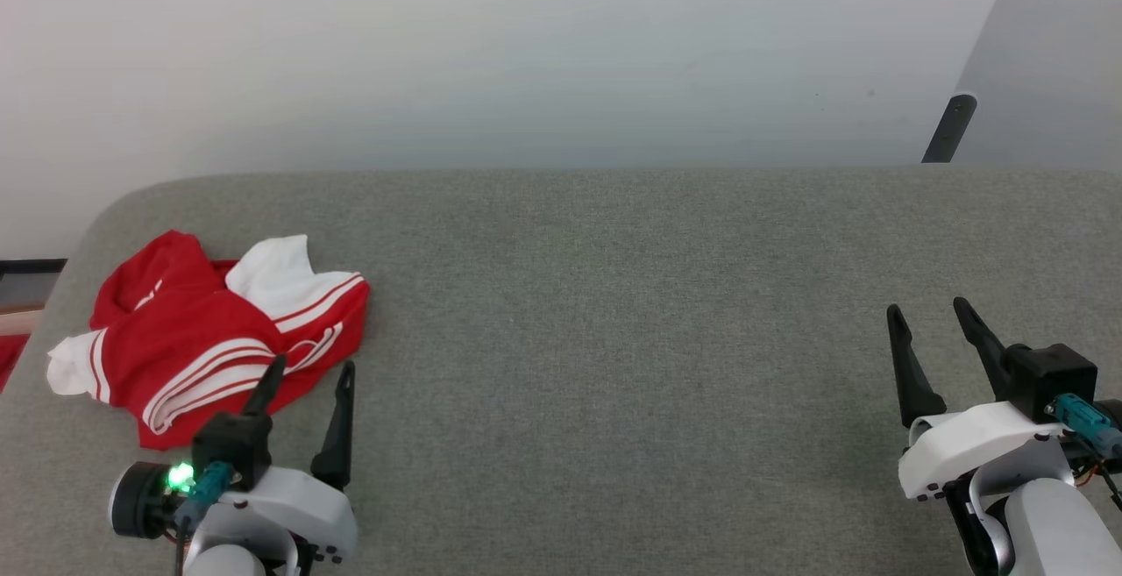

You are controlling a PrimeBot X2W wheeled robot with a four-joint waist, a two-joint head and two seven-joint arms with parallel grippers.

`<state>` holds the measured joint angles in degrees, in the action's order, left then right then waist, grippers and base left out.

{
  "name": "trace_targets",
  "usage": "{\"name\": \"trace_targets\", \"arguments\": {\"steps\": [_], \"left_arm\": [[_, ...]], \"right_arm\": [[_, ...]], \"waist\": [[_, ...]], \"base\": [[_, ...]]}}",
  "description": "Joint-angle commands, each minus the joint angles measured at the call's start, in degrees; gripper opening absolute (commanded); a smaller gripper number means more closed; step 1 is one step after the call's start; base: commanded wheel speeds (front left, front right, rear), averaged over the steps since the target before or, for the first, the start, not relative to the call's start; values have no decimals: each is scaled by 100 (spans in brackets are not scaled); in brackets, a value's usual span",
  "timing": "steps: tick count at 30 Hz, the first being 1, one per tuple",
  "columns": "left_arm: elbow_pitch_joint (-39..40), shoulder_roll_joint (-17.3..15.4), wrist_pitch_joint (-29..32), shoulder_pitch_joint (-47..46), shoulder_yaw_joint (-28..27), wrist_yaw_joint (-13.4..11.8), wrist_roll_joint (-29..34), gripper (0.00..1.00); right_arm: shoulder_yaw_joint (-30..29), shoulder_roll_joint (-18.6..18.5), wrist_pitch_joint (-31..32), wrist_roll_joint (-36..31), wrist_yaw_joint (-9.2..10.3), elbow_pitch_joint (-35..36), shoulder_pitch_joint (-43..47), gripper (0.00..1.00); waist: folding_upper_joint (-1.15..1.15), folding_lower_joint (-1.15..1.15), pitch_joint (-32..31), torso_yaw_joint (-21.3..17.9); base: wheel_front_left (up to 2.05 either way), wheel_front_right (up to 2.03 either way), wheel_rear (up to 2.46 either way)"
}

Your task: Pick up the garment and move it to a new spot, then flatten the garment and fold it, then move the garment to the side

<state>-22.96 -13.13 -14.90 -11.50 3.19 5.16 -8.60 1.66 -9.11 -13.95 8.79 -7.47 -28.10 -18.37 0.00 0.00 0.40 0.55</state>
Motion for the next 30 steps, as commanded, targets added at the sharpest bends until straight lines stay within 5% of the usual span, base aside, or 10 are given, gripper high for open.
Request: {"name": "trace_targets", "arguments": {"steps": [1, 14, 30], "left_arm": [[-15, -8, -40, -71, -8, 32, 131, 100], [-233, 136, -25, -191, -49, 143, -146, 100], [-387, 307, -24, -123, -182, 95, -212, 100]], "right_arm": [[-21, -15, -37, -95, -4, -12, -67, 100], [-64, 47, -50, 220, -4, 58, 20, 100], [440, 105, -76, 389, -3, 1, -118, 100]], "waist": [[0, 0, 0, -1], [0, 0, 91, 325], [0, 0, 59, 2610]], "base": [[0, 0, 0], [0, 0, 0], [0, 0, 0]]}}
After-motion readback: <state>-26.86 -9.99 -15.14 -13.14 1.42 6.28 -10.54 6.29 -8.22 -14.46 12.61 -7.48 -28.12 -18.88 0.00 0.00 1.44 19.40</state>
